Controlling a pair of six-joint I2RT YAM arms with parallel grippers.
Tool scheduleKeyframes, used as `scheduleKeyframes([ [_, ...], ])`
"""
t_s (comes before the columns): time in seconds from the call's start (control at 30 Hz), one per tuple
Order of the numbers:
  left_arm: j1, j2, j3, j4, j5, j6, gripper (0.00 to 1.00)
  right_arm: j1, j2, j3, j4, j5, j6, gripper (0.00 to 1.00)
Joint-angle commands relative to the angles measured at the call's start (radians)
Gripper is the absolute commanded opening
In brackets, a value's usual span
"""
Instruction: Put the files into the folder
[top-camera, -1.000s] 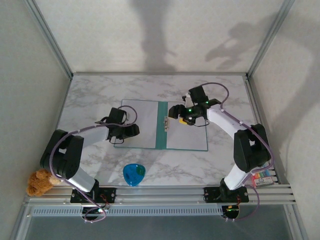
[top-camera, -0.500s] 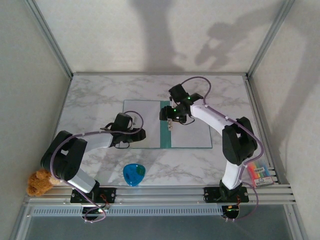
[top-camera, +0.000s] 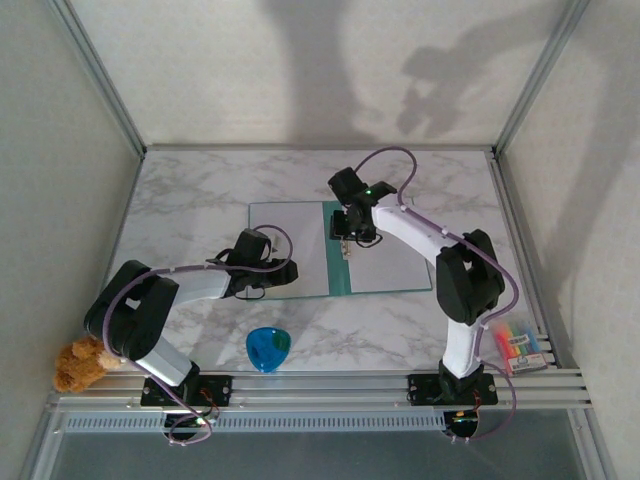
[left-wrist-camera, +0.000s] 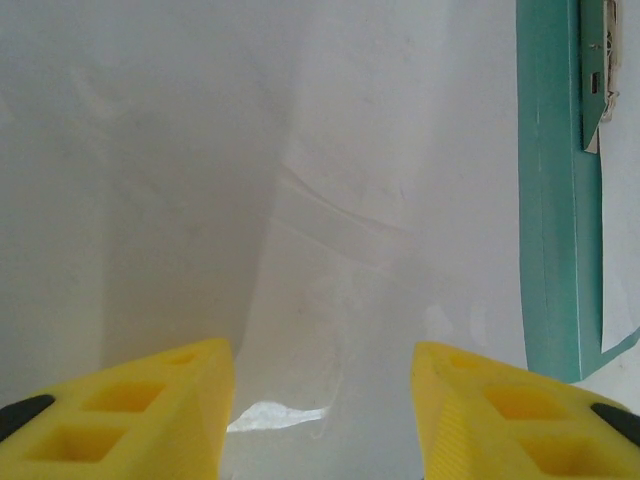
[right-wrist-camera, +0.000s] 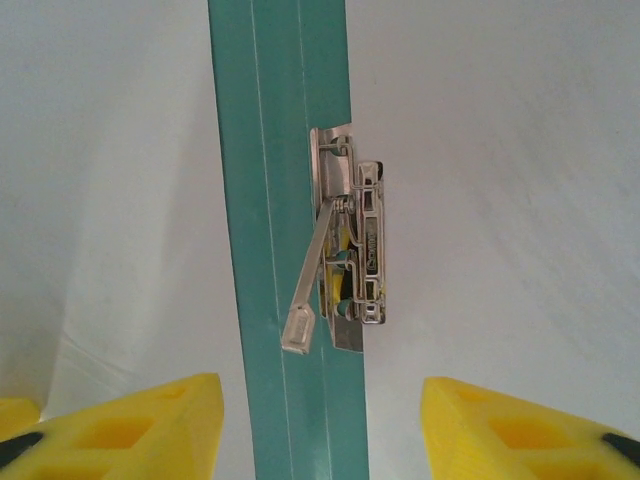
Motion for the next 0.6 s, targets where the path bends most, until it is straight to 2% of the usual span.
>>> scheduleKeyframes([
  [0.0, -0.012, 0.001, -0.019, -0.03, -0.02, -0.011, 0.51, 0.019, 0.023, 0.033, -0.023, 0.02, 0.043, 0.54],
  [0.13, -0.012, 0.008, -0.015, -0.046, -0.036, -0.003, 0.51, 0.023, 0.034, 0.031, -0.006, 0.005, 0.055, 0.54],
  [0.27, -0.012, 0.011, -0.02, -0.037, -0.033, -0.005, 0.51, 0.029, 0.054, 0.047, -0.025, 0.041, 0.073, 0.46],
  [0.37, -0.013, 0.015, -0.019, -0.035, -0.031, -0.005, 0.52, 0.027, 0.074, 0.069, -0.059, 0.07, 0.08, 0.43],
  [0.57, -0.013, 0.022, -0.019, -0.039, -0.039, -0.004, 0.52, 0.03, 0.087, 0.067, -0.036, 0.045, 0.081, 0.4],
])
